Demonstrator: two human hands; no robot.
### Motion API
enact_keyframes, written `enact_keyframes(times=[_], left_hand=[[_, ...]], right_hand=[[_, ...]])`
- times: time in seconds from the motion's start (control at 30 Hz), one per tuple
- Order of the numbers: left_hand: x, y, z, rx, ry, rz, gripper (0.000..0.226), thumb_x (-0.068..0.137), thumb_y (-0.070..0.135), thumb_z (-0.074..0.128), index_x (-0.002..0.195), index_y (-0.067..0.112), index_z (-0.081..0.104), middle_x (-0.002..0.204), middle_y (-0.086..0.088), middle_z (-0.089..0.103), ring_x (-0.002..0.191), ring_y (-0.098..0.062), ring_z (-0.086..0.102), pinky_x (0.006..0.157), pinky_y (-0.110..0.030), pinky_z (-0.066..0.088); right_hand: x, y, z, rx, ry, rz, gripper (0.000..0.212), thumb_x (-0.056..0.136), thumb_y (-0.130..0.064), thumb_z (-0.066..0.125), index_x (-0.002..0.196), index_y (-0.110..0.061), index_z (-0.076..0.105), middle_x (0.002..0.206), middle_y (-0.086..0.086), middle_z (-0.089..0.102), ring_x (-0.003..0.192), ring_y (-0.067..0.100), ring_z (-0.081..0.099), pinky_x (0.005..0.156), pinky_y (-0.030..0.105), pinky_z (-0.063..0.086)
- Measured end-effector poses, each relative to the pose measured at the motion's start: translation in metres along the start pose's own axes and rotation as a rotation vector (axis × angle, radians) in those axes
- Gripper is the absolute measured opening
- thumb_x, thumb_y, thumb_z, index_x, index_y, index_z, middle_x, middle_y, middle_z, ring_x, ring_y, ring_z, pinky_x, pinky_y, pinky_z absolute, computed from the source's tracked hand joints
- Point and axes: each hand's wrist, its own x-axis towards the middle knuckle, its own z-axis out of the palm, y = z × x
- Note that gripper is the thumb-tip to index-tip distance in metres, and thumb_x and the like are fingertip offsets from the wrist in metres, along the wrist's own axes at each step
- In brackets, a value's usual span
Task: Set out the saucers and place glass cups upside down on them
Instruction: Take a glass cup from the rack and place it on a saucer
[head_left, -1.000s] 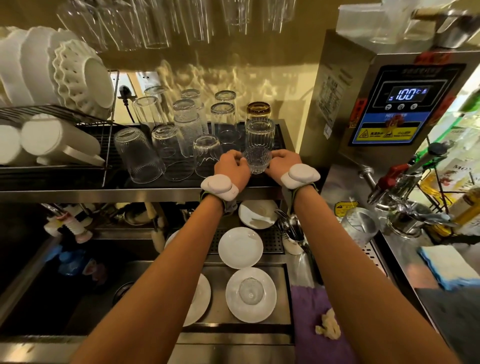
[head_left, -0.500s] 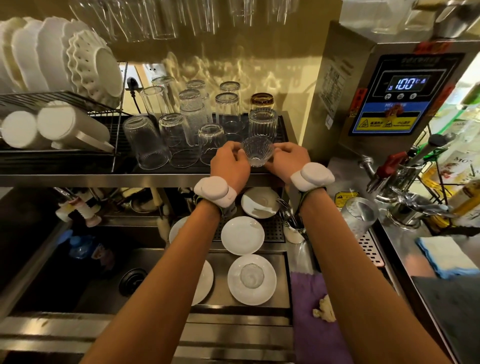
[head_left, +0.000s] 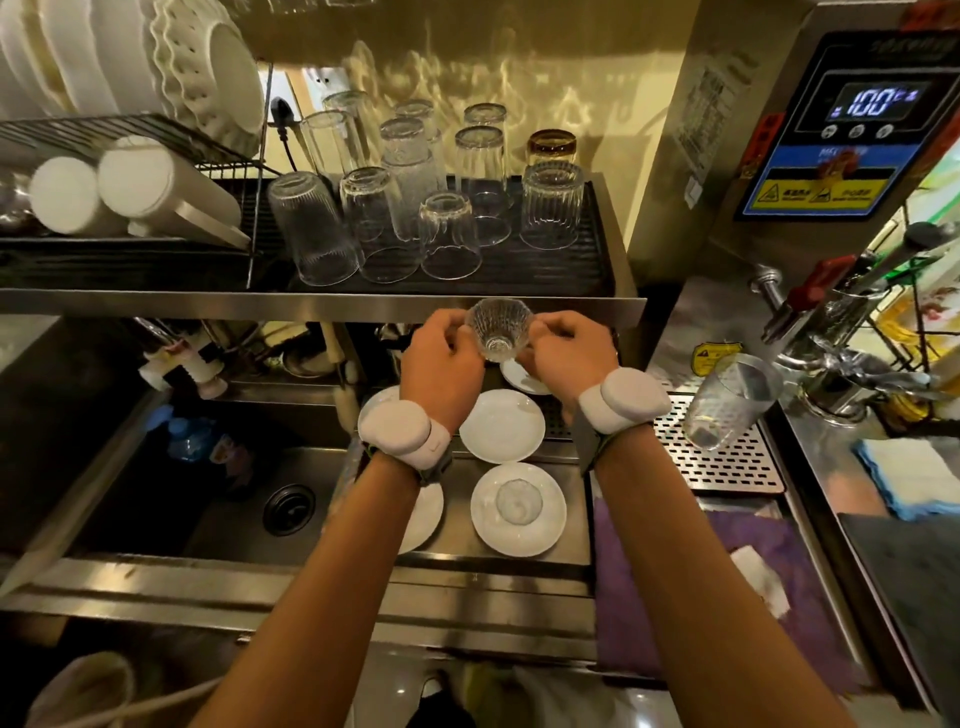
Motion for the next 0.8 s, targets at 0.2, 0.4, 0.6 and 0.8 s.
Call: enact_keyframes(times=[0.2,0.4,0.6,0.8], left_hand=[[-0.003,-0.036,0.007,0.024,-0.042,-0.076,0.024,0.099,0.017,0.046,0.116,0.017,0.062,0.109,-0.008,0.071,0.096,-0.027,0.070,0.087,-0.048,0.059],[0.005,-0.073,0.026,0.049,-0.085,-0.137,0.023,0.099,0.020,0.046,0.115,0.022,0.063,0.105,-0.002,0.071,0.094,-0.024,0.069,0.085,-0.047,0.060],[0.025,-0.111,0.045,0.086,-0.182,-0.229,0.025,0.098,0.018,0.047,0.118,0.016,0.063,0.111,-0.011,0.071,0.096,-0.031,0.070,0.086,-0.048,0.059],[0.046,-0.147,0.064,0.123,-0.272,-0.319,0.029,0.096,0.012,0.048,0.121,0.012,0.062,0.116,-0.019,0.070,0.102,-0.037,0.068,0.090,-0.050,0.058]], right_hand=[[-0.002,0.031,0.014,0.000,-0.017,0.090,0.017,0.091,-0.018,0.060,0.082,-0.028,0.069,0.080,-0.005,0.069,0.092,0.028,0.072,0.091,0.050,0.060],[0.018,0.074,0.027,0.061,-0.047,0.231,0.017,0.088,-0.012,0.064,0.078,-0.025,0.068,0.084,0.001,0.071,0.097,0.032,0.071,0.093,0.053,0.059],[0.051,0.126,0.044,-0.001,-0.032,0.307,0.013,0.085,-0.011,0.068,0.079,-0.023,0.068,0.091,0.009,0.075,0.097,0.031,0.071,0.094,0.053,0.058],[0.071,0.157,0.052,-0.189,-0.066,0.300,0.017,0.086,-0.020,0.070,0.103,-0.017,0.073,0.104,0.010,0.076,0.091,0.021,0.069,0.089,0.031,0.056]])
